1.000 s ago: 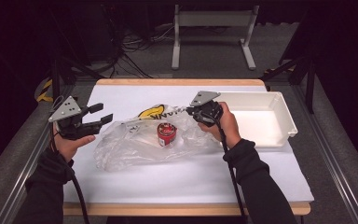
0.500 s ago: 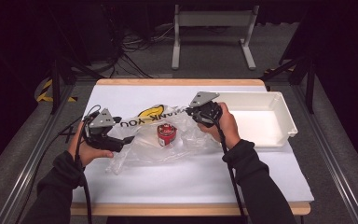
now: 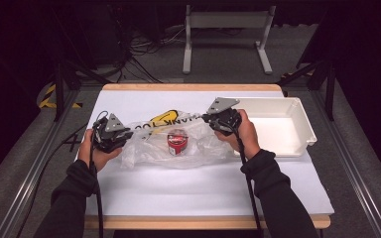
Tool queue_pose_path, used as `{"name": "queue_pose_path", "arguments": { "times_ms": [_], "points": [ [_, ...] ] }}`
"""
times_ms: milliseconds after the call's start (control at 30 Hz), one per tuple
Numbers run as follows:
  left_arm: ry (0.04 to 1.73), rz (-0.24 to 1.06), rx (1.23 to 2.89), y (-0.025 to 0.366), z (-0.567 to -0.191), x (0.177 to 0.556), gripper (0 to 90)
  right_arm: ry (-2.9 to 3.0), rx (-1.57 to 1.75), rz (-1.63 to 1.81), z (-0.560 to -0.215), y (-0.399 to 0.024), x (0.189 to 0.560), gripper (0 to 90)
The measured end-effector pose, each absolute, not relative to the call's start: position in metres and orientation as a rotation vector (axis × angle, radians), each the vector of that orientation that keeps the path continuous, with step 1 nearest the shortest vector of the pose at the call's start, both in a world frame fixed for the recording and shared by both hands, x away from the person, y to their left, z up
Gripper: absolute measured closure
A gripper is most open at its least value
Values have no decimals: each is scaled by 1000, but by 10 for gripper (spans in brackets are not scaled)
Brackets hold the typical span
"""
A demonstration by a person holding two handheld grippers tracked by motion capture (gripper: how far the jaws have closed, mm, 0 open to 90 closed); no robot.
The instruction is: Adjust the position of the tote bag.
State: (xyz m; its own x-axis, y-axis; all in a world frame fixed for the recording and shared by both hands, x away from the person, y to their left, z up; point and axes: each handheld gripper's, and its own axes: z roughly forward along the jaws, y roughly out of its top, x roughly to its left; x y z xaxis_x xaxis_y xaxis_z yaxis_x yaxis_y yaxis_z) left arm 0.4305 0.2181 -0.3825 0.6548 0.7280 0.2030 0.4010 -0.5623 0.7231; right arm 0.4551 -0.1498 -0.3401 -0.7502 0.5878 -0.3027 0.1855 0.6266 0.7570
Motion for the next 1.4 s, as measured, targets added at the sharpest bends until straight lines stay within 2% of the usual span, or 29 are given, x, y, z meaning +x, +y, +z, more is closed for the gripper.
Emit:
{"name": "queue_pose_path", "arguments": {
  "times_ms": [200, 267, 367, 433, 467, 600, 833, 933, 1167, 1400],
  "points": [
    [852, 668, 2181, 220, -374, 428, 890, 2291, 600, 997, -336, -150, 453, 900],
    [846, 670, 2180, 219, -372, 429, 895, 2292, 598, 1004, -335, -150, 453, 900],
    [840, 662, 2178, 218, -370, 430, 895, 2285, 595, 1007, -332, -149, 451, 778],
    [844, 665, 2178, 217, -369, 430, 896, 2286, 592, 1024, -330, -150, 450, 764],
    [836, 658, 2179, 217, -368, 430, 896, 2274, 584, 1042, -326, -150, 448, 710],
    [837, 660, 2182, 215, -366, 431, 897, 2269, 568, 1082, -318, -151, 444, 719],
    [841, 658, 2180, 213, -364, 432, 897, 2314, 468, 1157, -304, -144, 425, 848],
    [839, 662, 2182, 214, -363, 433, 897, 2380, 400, 1157, -305, -135, 415, 861],
    [847, 666, 2171, 213, -363, 433, 897, 2613, 232, 1017, -326, -114, 407, 820],
    [856, 669, 2151, 216, -361, 433, 897, 2767, 237, 778, -351, -101, 415, 729]
  ]
}}
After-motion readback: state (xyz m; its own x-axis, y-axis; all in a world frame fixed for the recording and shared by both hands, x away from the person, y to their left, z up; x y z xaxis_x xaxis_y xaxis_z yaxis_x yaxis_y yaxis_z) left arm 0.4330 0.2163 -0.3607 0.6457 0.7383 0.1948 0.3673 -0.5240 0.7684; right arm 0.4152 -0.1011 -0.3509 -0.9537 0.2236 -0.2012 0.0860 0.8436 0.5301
